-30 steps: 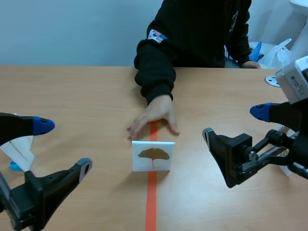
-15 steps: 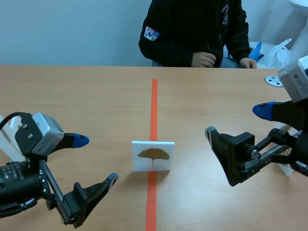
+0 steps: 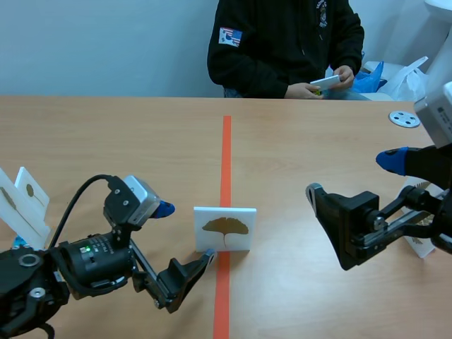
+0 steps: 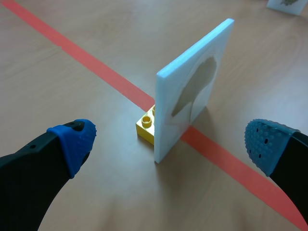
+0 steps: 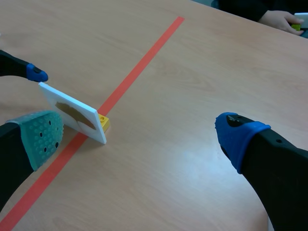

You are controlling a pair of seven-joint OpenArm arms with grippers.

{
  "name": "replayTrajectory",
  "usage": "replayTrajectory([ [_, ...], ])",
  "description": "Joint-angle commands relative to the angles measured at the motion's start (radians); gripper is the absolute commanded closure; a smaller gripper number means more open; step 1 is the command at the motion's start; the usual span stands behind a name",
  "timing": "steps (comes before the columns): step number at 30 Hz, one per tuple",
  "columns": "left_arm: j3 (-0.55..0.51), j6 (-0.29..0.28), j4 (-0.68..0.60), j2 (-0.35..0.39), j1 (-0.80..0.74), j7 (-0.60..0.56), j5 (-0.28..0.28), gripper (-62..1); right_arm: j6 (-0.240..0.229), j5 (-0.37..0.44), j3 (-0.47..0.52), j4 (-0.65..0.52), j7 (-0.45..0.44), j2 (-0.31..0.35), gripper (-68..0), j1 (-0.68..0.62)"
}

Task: Sort the leaf by its shape. The table is split by an orange tape line. A compound leaf with several leaflets goes to the left side, a simple leaf with one blade goes to the right side. Return to the home posture when a red brick is placed on the table.

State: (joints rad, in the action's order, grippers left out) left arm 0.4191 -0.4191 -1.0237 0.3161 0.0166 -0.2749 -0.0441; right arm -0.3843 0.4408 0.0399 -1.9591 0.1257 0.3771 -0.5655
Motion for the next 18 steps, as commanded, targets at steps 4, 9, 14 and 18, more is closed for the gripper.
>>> replayTrajectory([
  [4, 0.042, 0.006, 0.060, -0.039, 0.079, -0.030, 0.021, -62.3, 0.003, 0.007, 0.008, -0.010, -0.012, 0.011, -67.9, 0.009],
  [9, 0.088, 0.006, 0.097, -0.059, 0.112, -0.045, 0.031, -62.3, 0.003, 0.007, 0.008, -0.010, -0.012, 0.011, -67.9, 0.009],
  [14, 0.098, 0.010, 0.097, -0.069, 0.111, -0.050, 0.031, -59.3, 0.003, 0.007, 0.008, -0.010, -0.012, 0.011, -67.9, 0.009],
  [18, 0.098, 0.028, 0.097, -0.069, 0.111, -0.050, 0.030, -41.3, 0.003, 0.007, 0.008, -0.010, -0.012, 0.011, -67.9, 0.009],
])
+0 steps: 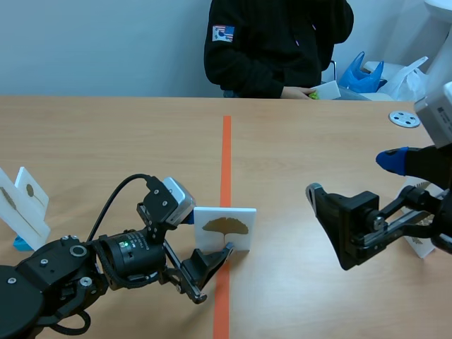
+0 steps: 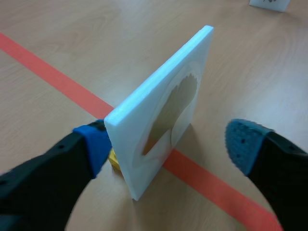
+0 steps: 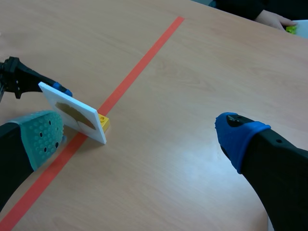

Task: Sort the leaf by its shape. The table is split by an orange tape line. A compound leaf with several leaflets goes to the left side, a simple leaf with one blade goes to the right side. Return to the home posture when a red brick is placed on the table.

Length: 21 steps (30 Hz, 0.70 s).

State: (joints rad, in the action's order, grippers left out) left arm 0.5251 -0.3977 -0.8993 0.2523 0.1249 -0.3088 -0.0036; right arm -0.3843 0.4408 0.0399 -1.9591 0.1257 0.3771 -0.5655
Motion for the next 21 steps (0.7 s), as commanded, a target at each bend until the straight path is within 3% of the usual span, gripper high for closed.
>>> replayTrajectory([
  [1, -0.008, 0.016, -0.027, -0.005, 0.002, -0.016, -0.010, -39.3, 0.003, 0.008, 0.008, -0.010, -0.012, 0.011, -67.9, 0.009],
  [11, -0.008, 0.022, -0.027, -0.005, -0.006, -0.016, -0.010, -10.1, 0.003, 0.008, 0.008, -0.010, -0.012, 0.011, -67.9, 0.009],
  [16, -0.010, 0.017, -0.046, -0.005, -0.035, -0.010, -0.012, -3.7, 0.003, 0.008, 0.008, -0.010, -0.012, 0.011, -67.9, 0.009],
  [21, -0.011, 0.018, -0.211, 0.018, -0.128, 0.056, -0.065, -3.8, 0.003, 0.008, 0.008, -0.010, -0.012, 0.011, -67.9, 0.009],
])
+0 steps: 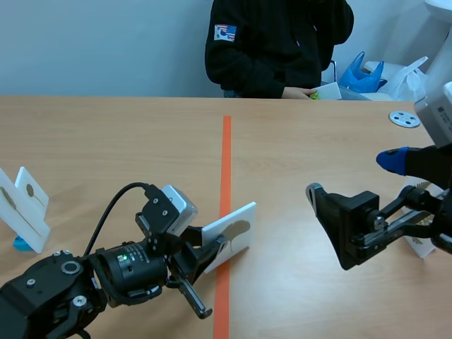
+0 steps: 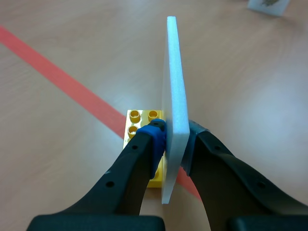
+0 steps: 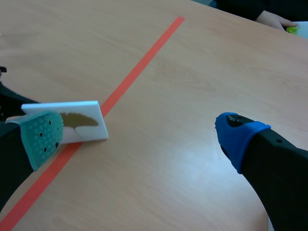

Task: Sort the leaf by its shape. The table is split by an orange tape line. A compound leaf with several leaflets goes to the left side, a simple leaf with one blade goes to the right side. Return to the home posture when a red brick is placed on the table.

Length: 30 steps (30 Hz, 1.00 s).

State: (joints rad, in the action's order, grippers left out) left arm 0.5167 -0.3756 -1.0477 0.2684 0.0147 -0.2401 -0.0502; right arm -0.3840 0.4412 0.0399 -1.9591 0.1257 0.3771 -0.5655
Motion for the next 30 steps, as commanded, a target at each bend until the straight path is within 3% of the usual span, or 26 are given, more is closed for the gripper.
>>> replayTrajectory([
  [1, -0.006, -0.005, -0.112, 0.009, -0.043, 0.009, -0.021, -3.8, 0.003, 0.007, 0.008, -0.010, -0.012, 0.011, -67.9, 0.009],
  [6, -0.082, -0.004, -0.371, 0.029, -0.190, 0.117, -0.026, -3.8, 0.003, 0.007, 0.008, -0.010, -0.012, 0.011, -67.9, 0.009],
  [12, -0.216, -0.003, -0.617, 0.032, -0.380, 0.223, -0.119, -3.8, 0.003, 0.007, 0.011, -0.010, -0.012, 0.011, -67.9, 0.009],
  [15, -0.286, 0.019, -0.696, 0.031, -0.470, 0.240, -0.135, -3.8, 0.003, 0.007, 0.030, -0.010, -0.012, 0.011, -67.9, 0.009],
  [22, -0.460, 0.079, -0.766, 0.013, -0.634, 0.238, -0.175, -4.2, 0.002, 0.008, 0.097, -0.010, -0.012, 0.011, -67.9, 0.009],
  [30, -0.628, 0.168, -0.760, -0.068, -0.685, 0.238, -0.201, -4.2, 0.002, 0.008, 0.138, -0.010, -0.012, 0.011, -67.9, 0.009],
])
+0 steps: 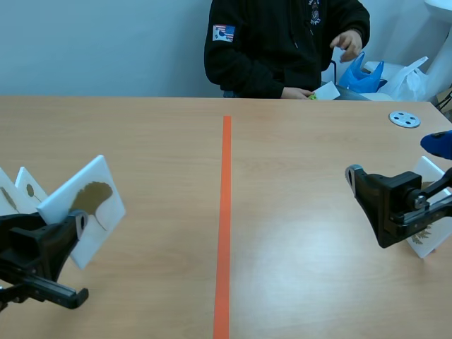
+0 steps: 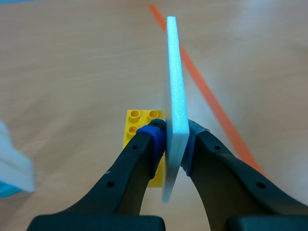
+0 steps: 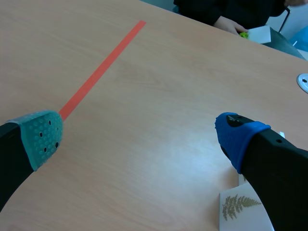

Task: Sort the leaf by its shape. The table is split by an orange tape line. A compound leaf with several leaflets goes to the left side, a simple leaf with one blade goes to the right side. Return to the home posture when a red brick is placed on the table.

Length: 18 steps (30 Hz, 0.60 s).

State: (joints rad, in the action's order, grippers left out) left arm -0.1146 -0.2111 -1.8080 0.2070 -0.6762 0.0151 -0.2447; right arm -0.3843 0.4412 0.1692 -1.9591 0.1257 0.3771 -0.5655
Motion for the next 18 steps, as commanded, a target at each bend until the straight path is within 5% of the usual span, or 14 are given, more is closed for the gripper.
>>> replayTrajectory([
  [1, -0.010, 0.018, 0.007, -0.013, 0.006, -0.017, -0.007, -4.2, 0.003, 0.008, 0.010, -0.010, -0.012, 0.013, -67.9, 0.009],
  [18, -0.054, 0.120, 0.341, -0.027, 0.126, -0.179, -0.006, -4.2, 0.003, 0.008, 0.010, -0.010, -0.012, 0.014, -67.9, 0.009],
])
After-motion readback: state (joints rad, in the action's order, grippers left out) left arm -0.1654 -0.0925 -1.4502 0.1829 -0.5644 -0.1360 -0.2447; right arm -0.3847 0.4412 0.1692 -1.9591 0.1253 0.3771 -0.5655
